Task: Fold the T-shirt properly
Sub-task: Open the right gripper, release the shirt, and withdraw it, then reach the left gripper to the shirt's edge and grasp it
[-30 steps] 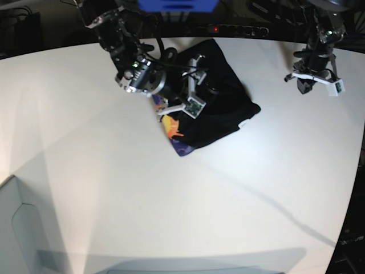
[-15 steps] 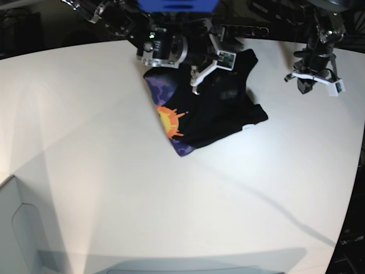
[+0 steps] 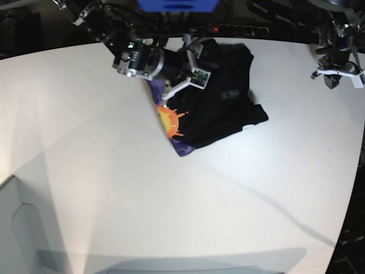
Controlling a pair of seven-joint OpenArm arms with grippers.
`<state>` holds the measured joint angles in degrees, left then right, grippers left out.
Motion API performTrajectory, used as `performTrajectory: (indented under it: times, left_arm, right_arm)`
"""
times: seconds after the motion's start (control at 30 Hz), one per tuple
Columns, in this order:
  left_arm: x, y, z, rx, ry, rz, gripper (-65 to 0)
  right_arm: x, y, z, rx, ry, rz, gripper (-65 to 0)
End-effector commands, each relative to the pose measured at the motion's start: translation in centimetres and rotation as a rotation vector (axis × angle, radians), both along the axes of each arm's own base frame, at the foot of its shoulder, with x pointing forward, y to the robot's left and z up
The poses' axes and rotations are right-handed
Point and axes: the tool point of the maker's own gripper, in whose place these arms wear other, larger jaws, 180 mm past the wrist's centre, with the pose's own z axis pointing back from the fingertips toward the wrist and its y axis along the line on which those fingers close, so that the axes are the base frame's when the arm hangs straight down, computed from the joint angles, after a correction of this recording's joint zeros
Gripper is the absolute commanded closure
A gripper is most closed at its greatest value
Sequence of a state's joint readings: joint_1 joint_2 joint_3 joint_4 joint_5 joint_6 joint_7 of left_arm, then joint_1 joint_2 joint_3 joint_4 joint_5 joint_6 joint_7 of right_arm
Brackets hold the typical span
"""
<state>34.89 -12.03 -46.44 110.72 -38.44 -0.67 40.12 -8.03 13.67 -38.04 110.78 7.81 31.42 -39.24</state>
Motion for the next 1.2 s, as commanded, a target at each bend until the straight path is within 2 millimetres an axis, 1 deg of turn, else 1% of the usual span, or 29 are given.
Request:
performTrajectory:
  times: [0.0,0.07,0.13,0.27,0.37,0.47,0.57,0.63,0.73,0.77,0.87,0.93,1.03,1.13,1.17]
  left_arm:
    - [0.3,0.3,0.9,0.025,-0.023,-0.012,-0.1]
    - [0.3,0.3,1.0,0.025,-0.025,-0.011,-0.1]
    - [0.3,0.0,0.7,0.017,-0.023,-0.015,-0.1]
    - [-0.5,-1.8,-0.9,-0.053,-0.015,0.011,-0.1]
    - [-1.6,-3.0,-2.1,-0.096,0.006,0.025,-0.1]
    - [-1.8,-5.8,-3.3,-0.154,0.036,-0.063,-0.1]
    - [-2.4,-7.8,-4.3,-0.206,0.066,-0.100,-0.1]
    - [-2.1,-8.5,-4.6,-0.231,0.059,-0.097,-0.1]
    - [-2.0,-8.9,-4.6,-0.241,0.056,-0.101,-0.1]
    - [-2.0,-9.1,-4.7,-0.245,0.055,-0.104,-0.1]
    - [-1.5,-9.9,-4.9,-0.256,0.057,-0.130,-0.1]
    - [-1.0,-10.7,-5.0,-0.268,0.051,-0.150,-0.1]
    - [1.2,-12.9,-4.8,-0.304,0.015,-0.203,-0.1]
    - [2.9,-15.7,-5.6,-0.362,0.002,-0.264,0.0]
    - [3.3,-16.5,-6.1,-0.385,0.007,-0.279,0.0]
  right_arm:
    - [0.9,-0.5,1.6,0.041,-0.039,-0.025,-39.2]
    - [1.8,-1.7,2.0,0.039,-0.052,-0.073,-39.2]
    - [2.7,-3.5,1.9,0.023,-0.053,-0.137,-39.3]
    - [3.0,-7.1,0.4,-0.010,-0.008,-0.264,-39.3]
    - [2.9,-8.9,-0.4,-0.033,0.015,-0.319,-39.3]
    - [2.5,-10.0,-1.0,-0.049,0.038,-0.354,-39.3]
    - [2.3,-10.3,-1.5,-0.056,0.052,-0.364,-39.3]
    - [2.4,-10.4,-1.9,-0.064,0.060,-0.366,-39.3]
    - [3.2,-11.4,-2.9,-0.084,0.072,-0.394,-39.3]
    - [3.6,-12.0,-3.4,-0.095,0.079,-0.410,-39.3]
    - [5.1,-13.3,-4.1,-0.113,0.080,-0.447,-39.3]
    - [6.1,-13.6,-4.3,-0.118,0.073,-0.455,-39.3]
    - [7.5,-13.8,-4.0,-0.118,0.053,-0.460,-39.3]
    - [8.4,-13.9,-3.7,-0.118,0.035,-0.463,-39.3]
    - [8.6,-14.0,-3.6,-0.119,0.032,-0.464,-39.3]
